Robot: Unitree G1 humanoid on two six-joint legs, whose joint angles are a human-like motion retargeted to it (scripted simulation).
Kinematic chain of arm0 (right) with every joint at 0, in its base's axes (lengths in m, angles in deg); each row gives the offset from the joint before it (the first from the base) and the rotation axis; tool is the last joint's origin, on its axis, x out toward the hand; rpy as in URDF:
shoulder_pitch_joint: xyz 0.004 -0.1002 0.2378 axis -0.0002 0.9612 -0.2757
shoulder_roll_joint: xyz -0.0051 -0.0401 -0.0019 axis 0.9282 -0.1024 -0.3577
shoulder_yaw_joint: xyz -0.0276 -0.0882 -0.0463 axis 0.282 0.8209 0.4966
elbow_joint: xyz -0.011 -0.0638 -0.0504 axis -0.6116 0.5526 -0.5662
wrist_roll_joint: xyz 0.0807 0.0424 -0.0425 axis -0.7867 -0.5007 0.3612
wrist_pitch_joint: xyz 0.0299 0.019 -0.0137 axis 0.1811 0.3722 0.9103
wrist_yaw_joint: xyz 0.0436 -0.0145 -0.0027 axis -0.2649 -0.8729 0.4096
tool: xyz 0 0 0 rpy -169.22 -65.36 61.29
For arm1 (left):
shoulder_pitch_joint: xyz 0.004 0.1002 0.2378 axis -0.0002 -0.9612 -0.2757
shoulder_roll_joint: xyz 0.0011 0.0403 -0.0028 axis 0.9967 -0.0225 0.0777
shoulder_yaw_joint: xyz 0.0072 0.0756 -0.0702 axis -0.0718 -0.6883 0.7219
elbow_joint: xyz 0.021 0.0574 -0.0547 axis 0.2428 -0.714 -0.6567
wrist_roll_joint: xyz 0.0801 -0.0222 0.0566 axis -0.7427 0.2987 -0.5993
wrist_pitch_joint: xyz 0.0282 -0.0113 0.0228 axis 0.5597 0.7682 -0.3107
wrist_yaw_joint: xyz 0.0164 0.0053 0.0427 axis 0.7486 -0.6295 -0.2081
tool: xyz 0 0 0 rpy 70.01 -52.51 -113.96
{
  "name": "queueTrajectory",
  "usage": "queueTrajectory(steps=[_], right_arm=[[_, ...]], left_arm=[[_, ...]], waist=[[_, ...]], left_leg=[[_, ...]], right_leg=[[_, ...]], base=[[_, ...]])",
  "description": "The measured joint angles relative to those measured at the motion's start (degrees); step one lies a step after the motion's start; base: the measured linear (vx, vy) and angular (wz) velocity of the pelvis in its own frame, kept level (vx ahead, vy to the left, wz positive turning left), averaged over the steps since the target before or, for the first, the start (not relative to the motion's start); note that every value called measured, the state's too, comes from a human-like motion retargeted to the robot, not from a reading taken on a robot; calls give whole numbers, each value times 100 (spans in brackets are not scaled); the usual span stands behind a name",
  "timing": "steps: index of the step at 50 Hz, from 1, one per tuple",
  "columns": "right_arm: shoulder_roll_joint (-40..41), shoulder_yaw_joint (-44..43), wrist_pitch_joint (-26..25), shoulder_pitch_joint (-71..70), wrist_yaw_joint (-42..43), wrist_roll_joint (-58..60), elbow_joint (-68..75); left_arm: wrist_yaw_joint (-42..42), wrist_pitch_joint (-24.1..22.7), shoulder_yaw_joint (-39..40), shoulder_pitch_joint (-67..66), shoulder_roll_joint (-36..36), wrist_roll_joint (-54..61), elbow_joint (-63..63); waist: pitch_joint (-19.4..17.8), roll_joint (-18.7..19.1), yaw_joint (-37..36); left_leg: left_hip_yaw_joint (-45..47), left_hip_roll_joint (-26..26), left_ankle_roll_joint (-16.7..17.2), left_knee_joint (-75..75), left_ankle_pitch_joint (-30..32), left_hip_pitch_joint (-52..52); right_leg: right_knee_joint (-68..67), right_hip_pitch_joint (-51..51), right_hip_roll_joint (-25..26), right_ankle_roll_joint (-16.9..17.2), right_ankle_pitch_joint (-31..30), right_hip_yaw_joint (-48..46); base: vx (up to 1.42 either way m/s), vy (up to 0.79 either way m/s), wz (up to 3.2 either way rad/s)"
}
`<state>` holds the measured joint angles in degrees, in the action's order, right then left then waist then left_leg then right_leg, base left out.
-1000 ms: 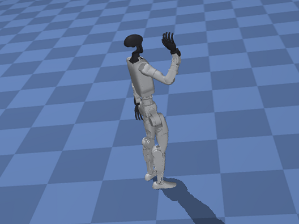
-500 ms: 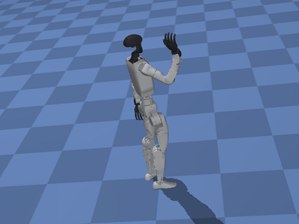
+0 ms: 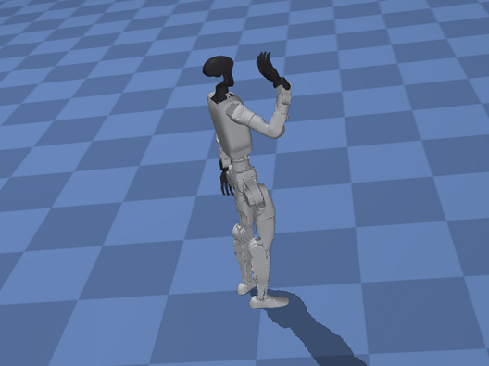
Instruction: Upper body actions
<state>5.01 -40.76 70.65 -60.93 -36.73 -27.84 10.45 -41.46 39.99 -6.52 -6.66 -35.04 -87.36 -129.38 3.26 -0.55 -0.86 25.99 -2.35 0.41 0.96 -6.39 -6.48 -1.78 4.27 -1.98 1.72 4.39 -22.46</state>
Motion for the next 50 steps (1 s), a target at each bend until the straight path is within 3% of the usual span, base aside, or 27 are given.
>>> queueTrajectory(steps=[10, 15, 24, 31, 42, 50], right_arm=[[639, -124, -112, -46, -56, -1057, 549], [753, -79, 97, -105, -371, -1670, 586], [227, 29, -25, -106, 114, -150, -67], [208, 144, -55, -138, 111, 22, -71], [1013, -391, -27, 105, -75, -1578, 922], [1163, -677, 657, 1006, -695, -2302, 706]], left_arm=[[-20, -11, 4, -9, -12, -12, 5], [-17, -12, 36, -47, -12, 44, -27], [3, 11, 15, -48, 7, 22, -29], [-3, 2, -21, -1, -19, -14, 10], [-21, -17, 7, -5, -40, -9, 20], [-15, 3, 98, -37, -52, 70, -20]], waist=[[-1, -19, 24], [-2, -12, 69], [11, 6, 57], [4, 19, 40], [-39, 3, 60], [-73, 17, 106]], left_leg=[[-71, 12, -4, -5, 5, -1], [-80, 13, 3, -4, -4, -8], [2, 1, 9, 1, -8, -3], [31, 1, 2, -7, -6, -9], [-40, 20, -2, -10, 0, -11], [-35, 17, 6, -4, -1, 4]], right_leg=[[9, 28, -6, 3, 11, -65], [10, 29, -11, 5, 14, -81], [2, -2, -4, 2, 6, 3], [-2, -9, 5, 1, 0, 35], [7, 19, -12, 6, 8, -28], [13, 11, -17, 9, 7, -34]], base=[[0, 0, 0], [0, 0, 0], [0, 0, 0], [0, 0, 0], [0, 0, 0], [0, 0, 0]])
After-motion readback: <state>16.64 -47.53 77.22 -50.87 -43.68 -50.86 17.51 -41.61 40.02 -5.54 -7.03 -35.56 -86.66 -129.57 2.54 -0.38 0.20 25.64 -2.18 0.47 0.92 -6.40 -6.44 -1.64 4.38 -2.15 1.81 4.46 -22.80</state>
